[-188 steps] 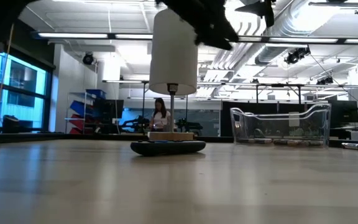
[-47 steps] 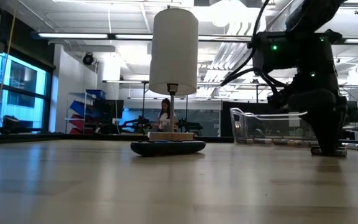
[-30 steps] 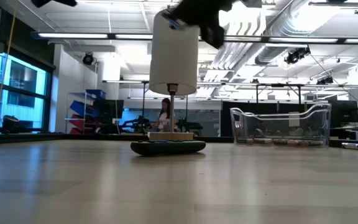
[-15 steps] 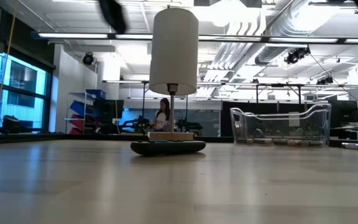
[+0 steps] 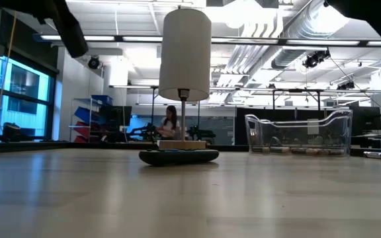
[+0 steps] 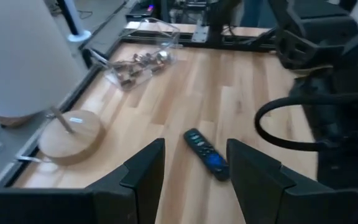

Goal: Sort batteries
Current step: Put the silver battery into the bottom transparent bin, then adjust the bottom transparent bin

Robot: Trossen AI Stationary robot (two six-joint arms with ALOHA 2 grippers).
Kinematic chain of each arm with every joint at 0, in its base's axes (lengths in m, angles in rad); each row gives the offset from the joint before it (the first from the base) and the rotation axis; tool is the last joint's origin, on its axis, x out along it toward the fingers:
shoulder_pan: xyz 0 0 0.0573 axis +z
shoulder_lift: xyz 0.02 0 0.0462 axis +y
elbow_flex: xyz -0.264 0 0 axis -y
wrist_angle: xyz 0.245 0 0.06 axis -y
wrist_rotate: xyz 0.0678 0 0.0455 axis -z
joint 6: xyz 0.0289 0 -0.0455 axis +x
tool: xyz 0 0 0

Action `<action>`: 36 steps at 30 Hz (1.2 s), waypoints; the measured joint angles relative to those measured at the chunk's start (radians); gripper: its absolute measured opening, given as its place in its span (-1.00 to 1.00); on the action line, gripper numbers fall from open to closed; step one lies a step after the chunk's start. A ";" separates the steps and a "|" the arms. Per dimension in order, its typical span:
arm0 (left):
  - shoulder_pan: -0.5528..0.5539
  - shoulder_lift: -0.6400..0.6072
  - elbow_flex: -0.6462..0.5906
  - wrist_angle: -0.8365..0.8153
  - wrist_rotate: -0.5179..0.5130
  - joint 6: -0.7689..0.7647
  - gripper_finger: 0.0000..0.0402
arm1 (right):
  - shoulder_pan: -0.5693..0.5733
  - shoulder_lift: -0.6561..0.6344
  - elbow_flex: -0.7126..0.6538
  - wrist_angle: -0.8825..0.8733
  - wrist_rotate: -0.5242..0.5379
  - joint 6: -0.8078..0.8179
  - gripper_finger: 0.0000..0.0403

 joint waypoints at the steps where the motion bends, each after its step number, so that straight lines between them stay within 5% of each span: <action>1: -0.010 -0.001 0.000 0.000 0.006 -0.015 -0.18 | 0.003 0.000 0.008 -0.014 0.000 -0.017 -0.23; 7: -0.111 0.007 0.000 -0.002 0.100 -0.164 -0.19 | 0.007 -0.025 0.055 -0.108 -0.049 -0.085 -0.07; 11: -0.243 0.080 0.000 -0.083 0.133 -0.354 -0.42 | 0.006 -0.122 0.050 -0.394 0.046 -0.258 -0.29; 16: -0.441 0.310 0.000 -0.043 0.145 -0.538 -0.93 | 0.005 -0.238 0.051 -0.835 0.164 -0.385 -0.92; 25: -0.601 0.787 -0.002 0.166 0.478 -0.788 -0.99 | 0.065 -0.210 0.050 -0.854 0.040 -0.436 -0.98; 31: -0.578 0.845 0.000 0.354 0.459 -0.711 -1.00 | 0.109 -0.173 0.048 -0.876 0.005 -0.436 -0.99; 36: -0.484 0.845 0.000 0.373 0.467 -0.483 -1.00 | 0.136 -0.171 0.048 -0.950 0.005 -0.420 -1.00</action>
